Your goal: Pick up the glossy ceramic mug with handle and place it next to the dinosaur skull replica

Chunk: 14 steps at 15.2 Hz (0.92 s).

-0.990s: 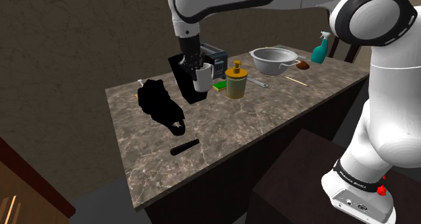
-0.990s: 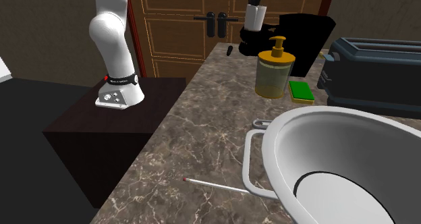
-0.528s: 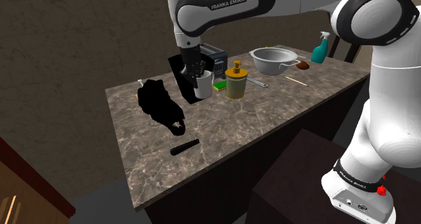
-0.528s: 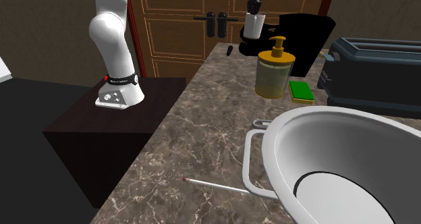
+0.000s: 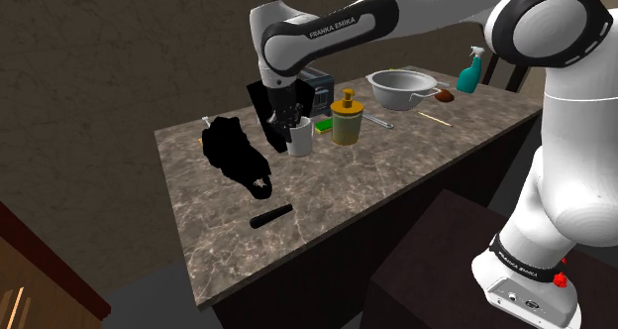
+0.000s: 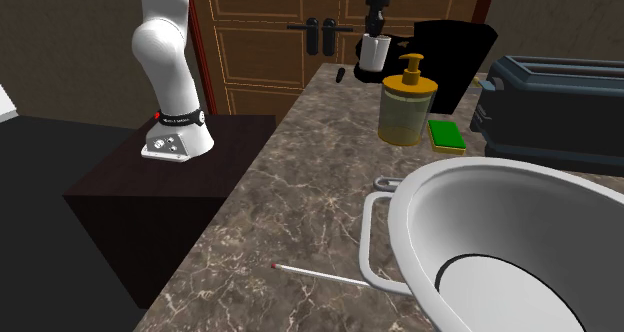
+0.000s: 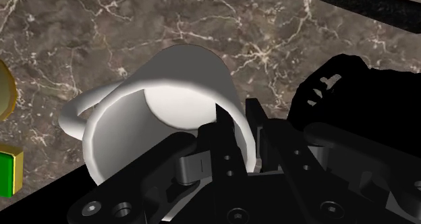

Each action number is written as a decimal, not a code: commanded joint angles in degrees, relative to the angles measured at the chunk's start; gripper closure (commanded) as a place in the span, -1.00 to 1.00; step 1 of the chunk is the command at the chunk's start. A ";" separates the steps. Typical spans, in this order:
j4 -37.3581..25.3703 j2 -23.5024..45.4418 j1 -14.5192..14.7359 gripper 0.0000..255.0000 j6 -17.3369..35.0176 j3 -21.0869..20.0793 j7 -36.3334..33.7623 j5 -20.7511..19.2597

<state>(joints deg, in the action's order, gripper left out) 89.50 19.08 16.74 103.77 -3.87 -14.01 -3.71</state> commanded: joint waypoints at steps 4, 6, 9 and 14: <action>2.65 0.80 -0.03 1.00 3.49 0.04 -0.17 -0.11; 3.66 1.17 -0.03 1.00 4.87 0.06 -0.24 -0.16; 5.07 1.82 -0.04 1.00 6.91 0.09 -0.36 -0.24; 7.12 3.10 -0.03 1.00 10.24 0.15 -0.57 -0.41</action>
<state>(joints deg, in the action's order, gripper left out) 96.00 21.95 16.73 113.13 -3.74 -14.55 -4.08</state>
